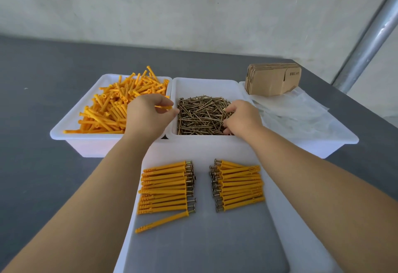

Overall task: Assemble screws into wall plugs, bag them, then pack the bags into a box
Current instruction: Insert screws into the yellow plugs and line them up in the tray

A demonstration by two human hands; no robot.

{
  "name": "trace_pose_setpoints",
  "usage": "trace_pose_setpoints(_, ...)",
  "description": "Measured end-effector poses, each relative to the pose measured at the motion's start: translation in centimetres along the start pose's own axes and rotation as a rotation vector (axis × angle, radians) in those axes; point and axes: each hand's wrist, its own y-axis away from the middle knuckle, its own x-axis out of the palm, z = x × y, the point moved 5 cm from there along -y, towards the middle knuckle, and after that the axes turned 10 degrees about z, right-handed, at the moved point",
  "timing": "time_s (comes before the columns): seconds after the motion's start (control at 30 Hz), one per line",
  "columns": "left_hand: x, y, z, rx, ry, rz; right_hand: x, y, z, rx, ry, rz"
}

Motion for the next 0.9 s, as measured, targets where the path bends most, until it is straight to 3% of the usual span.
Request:
trace_pose_setpoints(0.1, 0.0, 0.2, -0.8, 0.072, -0.04, -0.06, -1.0, 1.0, -0.3, -0.008, -0.286, 0.057)
trace_pose_setpoints(0.23, 0.3, 0.6, -3.0, 0.226, -0.119, -0.091, -0.7, 3.3, 0.2, 0.015, -0.876, 0.294)
trace_pose_setpoints(0.33, 1.4, 1.5, -4.5, 0.289, -0.085, -0.027, -0.1, 4.5, 0.4, -0.038, -1.062, 0.367)
trace_pose_setpoints(0.47, 3.2, 2.7, -5.9, 0.356, -0.118, 0.096, 0.7, 5.5, 0.9, -0.191, -1.088, 0.351)
trace_pose_setpoints(0.67, 4.9, 2.8, -5.4, 0.261, 0.014, 0.241, 0.6, 5.9, 0.4, -0.275, -1.066, 0.282)
trace_pose_setpoints(0.9, 5.7, 3.1, -5.2, 0.205, 0.142, 0.341, 0.0, 6.2, 0.8, -0.365, -0.84, 0.09)
